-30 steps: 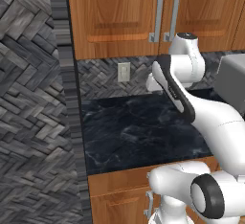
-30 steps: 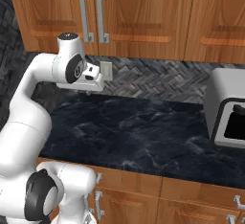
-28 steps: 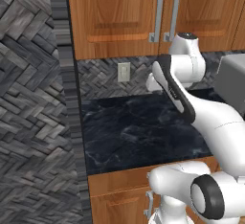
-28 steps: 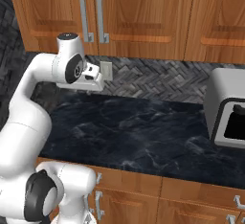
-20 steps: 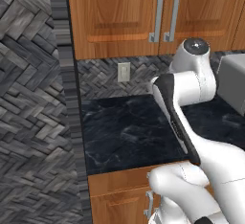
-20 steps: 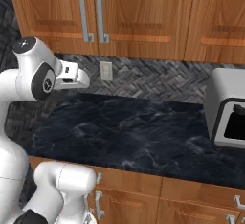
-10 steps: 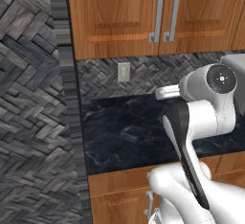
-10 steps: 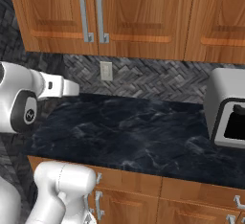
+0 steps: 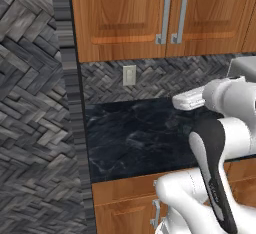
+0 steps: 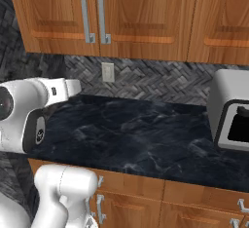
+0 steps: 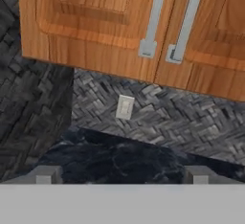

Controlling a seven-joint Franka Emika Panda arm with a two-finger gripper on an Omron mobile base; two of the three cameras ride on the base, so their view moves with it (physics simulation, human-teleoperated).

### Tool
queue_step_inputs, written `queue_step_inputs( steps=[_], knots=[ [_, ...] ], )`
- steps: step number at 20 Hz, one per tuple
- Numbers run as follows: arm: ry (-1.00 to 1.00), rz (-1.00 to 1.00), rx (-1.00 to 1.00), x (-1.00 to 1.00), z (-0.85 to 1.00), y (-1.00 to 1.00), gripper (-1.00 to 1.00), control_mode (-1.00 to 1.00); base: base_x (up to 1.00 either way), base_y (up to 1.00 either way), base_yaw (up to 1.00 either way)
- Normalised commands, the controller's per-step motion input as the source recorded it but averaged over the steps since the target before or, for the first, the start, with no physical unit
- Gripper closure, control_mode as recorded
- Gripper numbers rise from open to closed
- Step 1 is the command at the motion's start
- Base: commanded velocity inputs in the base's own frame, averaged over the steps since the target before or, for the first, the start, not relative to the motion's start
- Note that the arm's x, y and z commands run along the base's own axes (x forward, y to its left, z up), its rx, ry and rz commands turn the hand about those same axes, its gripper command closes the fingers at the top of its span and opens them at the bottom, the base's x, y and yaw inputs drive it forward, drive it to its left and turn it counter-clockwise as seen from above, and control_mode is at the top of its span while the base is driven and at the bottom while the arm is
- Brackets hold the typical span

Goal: The dining table condiment station is running low on ketchup. Refill the condiment station by opening the cabinet and taking the ketchup from the cabinet and placing it on the dining table.

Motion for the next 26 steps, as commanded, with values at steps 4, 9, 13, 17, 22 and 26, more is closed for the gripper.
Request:
queue_step_inputs(
  steps=[4,9,13,17,22,26],
  knots=[
    [-0.78,0.21,0.01,-0.44,0.74,-0.18,-1.0,-1.0,0.0,0.0,0.0],
    [-0.36,0.03,0.03,0.1,0.9,0.03,-1.0,-1.0,0.0,0.0,0.0],
    [-0.05,0.0,0.0,0.53,0.39,0.25,-1.0,-1.0,0.0,0.0,0.0],
    [0.02,0.04,0.04,0.46,0.03,0.04,-1.0,-1.0,0.0,0.0,0.0],
    [0.0,0.01,0.13,0.59,0.0,-0.1,-1.0,-1.0,0.0,0.0,0.0],
    [-0.02,-0.09,0.03,1.0,-0.01,0.41,-1.0,-1.0,0.0,0.0,0.0]
  ],
)
